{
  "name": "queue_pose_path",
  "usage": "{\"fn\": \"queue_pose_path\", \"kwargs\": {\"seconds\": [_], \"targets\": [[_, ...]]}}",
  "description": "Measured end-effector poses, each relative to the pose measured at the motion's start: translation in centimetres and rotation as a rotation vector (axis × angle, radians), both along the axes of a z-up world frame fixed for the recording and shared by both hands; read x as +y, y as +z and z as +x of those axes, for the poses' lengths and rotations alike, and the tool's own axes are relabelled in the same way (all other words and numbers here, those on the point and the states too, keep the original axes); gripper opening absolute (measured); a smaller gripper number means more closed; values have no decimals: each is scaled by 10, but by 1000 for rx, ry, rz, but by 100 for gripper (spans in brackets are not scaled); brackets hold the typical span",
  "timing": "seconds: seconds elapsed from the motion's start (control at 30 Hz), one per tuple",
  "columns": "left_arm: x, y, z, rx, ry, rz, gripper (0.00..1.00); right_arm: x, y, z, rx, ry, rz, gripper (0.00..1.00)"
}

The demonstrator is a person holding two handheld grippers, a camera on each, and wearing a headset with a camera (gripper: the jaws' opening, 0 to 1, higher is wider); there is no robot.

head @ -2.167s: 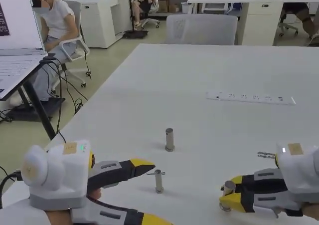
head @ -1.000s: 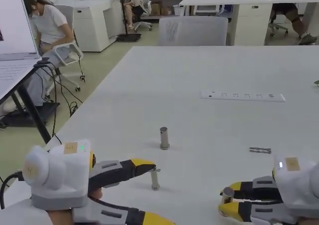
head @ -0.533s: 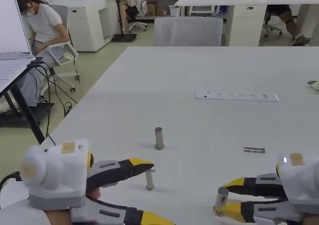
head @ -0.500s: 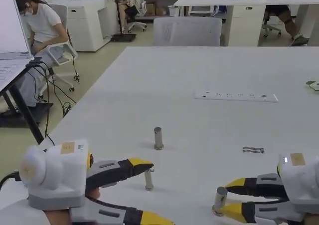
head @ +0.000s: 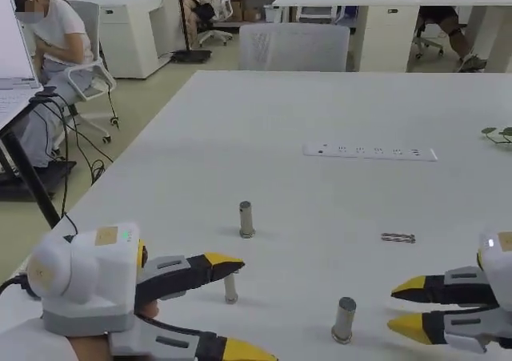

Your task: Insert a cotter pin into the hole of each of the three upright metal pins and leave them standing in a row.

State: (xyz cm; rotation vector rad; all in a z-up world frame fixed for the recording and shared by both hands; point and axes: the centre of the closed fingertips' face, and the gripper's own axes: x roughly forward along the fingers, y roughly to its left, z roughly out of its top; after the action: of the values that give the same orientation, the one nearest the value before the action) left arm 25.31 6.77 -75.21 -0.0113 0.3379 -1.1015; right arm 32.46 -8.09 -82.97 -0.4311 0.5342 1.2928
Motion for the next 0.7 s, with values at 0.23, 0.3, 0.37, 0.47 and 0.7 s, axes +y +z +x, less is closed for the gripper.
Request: {"fn": "queue_pose_path", "kwargs": {"seconds": [0.23,0.3,0.37,0.47,0.7], "targets": [[-1,-3,1,5,-3,-3,78,-13,5,24,-8,-21,-46,28],[-1,-3,2,6,-5,-3,78,-17,5,31,-7,-26,-65,28],[-2,-4,2,9,-8,-3,78,-20,7,38,-5,-33,-75,28],[-1,-6,1,11,-13,4,78,-24,8,49,-1,-42,-95,29],[4,-8,2,15,-7,11,78,-29,6,76,2,-55,-138,30]]}}
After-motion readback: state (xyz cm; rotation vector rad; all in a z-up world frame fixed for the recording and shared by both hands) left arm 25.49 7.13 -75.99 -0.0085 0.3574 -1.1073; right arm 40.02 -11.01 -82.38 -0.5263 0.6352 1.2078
